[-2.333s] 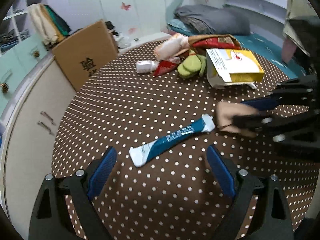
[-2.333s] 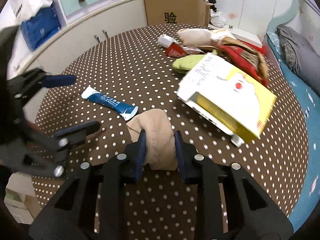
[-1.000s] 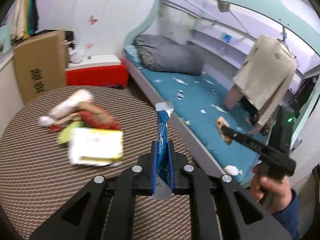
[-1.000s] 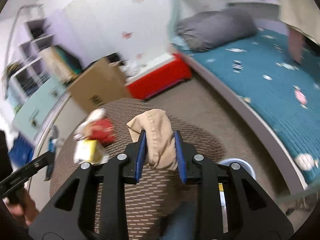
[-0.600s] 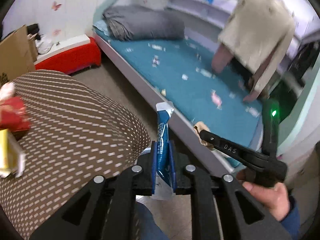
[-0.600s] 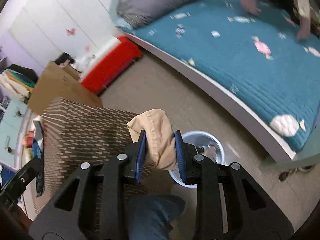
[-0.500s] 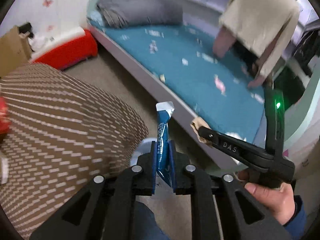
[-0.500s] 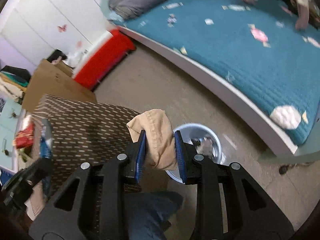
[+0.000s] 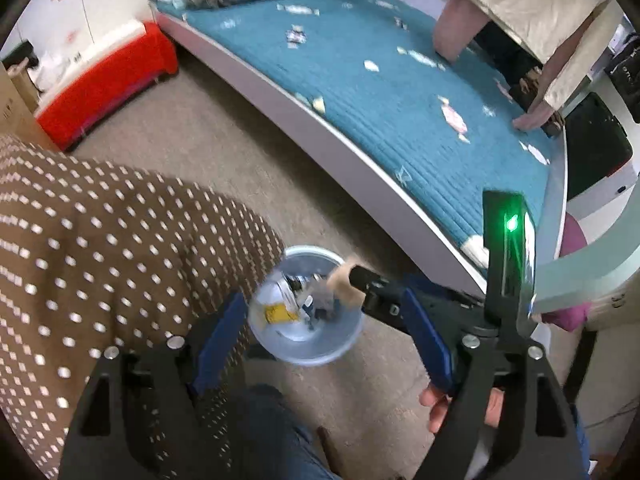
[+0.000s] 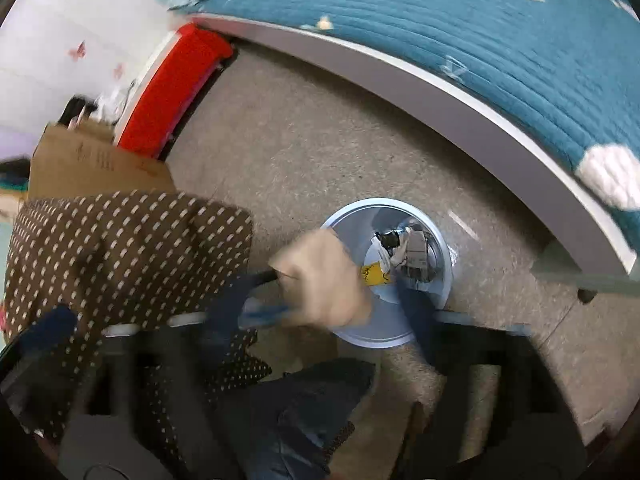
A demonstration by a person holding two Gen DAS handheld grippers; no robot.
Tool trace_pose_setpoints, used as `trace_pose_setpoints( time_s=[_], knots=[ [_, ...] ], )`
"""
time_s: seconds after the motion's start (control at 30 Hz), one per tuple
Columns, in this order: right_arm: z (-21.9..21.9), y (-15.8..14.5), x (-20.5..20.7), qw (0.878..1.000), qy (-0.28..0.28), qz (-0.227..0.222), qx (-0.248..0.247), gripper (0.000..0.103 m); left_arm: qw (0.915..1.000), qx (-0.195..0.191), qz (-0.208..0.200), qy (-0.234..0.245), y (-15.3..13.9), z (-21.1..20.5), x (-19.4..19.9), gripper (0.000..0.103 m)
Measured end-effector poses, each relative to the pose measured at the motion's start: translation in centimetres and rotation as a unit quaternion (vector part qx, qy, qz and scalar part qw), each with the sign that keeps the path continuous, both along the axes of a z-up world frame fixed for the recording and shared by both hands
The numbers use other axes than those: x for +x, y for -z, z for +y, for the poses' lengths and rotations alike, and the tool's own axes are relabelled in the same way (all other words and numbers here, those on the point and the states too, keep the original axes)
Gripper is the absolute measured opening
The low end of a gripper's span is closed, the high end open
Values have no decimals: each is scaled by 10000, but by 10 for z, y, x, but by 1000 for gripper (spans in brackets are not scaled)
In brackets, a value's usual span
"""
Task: Collect trash
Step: 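Carry the tube and cloth to the bin and open both grippers over it, then move both tools back over the table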
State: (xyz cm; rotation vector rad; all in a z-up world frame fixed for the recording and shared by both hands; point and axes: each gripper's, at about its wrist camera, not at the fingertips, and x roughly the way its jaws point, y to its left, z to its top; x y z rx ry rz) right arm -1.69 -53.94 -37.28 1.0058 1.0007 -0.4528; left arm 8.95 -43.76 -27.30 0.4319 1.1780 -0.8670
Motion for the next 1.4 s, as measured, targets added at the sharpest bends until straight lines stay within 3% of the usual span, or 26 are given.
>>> trace_pose_setpoints(
  time_s=[0.07,0.23,0.3,0.47,0.67,0.93,1.07,1.2,1.4],
  knots=[
    [0,4,-7,9998,124,10,141,97,10000,58,-61,33,-7,3,-2,79],
    [1,-15,-21,9996,208,-161,-47,97,9987,-304,-401,-26,-32,20,-13,80],
    [3,-27,-26,9993,230,-230,-197,97,9970,-419,-646,-54,-45,28,-21,86],
    [13,-75,-40,9963,265,-552,-597,97,9871,-711,-1426,-126,-78,49,-39,88],
    [37,-134,-45,9898,30,-958,-1050,97,9810,-808,-1738,-298,-108,80,-51,88],
    [94,-233,-26,9673,-633,-1637,-1830,97,9690,-1203,-2006,-791,-147,152,-50,88],
    [139,-262,-6,9528,-1154,-1862,-2103,97,9620,-1305,-2077,-1202,-156,194,-39,88],
    [183,-276,17,9382,-1686,-1974,-2287,97,9546,-1303,-2129,-1626,-159,241,-26,88],
    [234,-273,49,9257,-2285,-2045,-2215,97,9385,-1279,-2279,-2257,-164,313,-12,88]
  ],
)
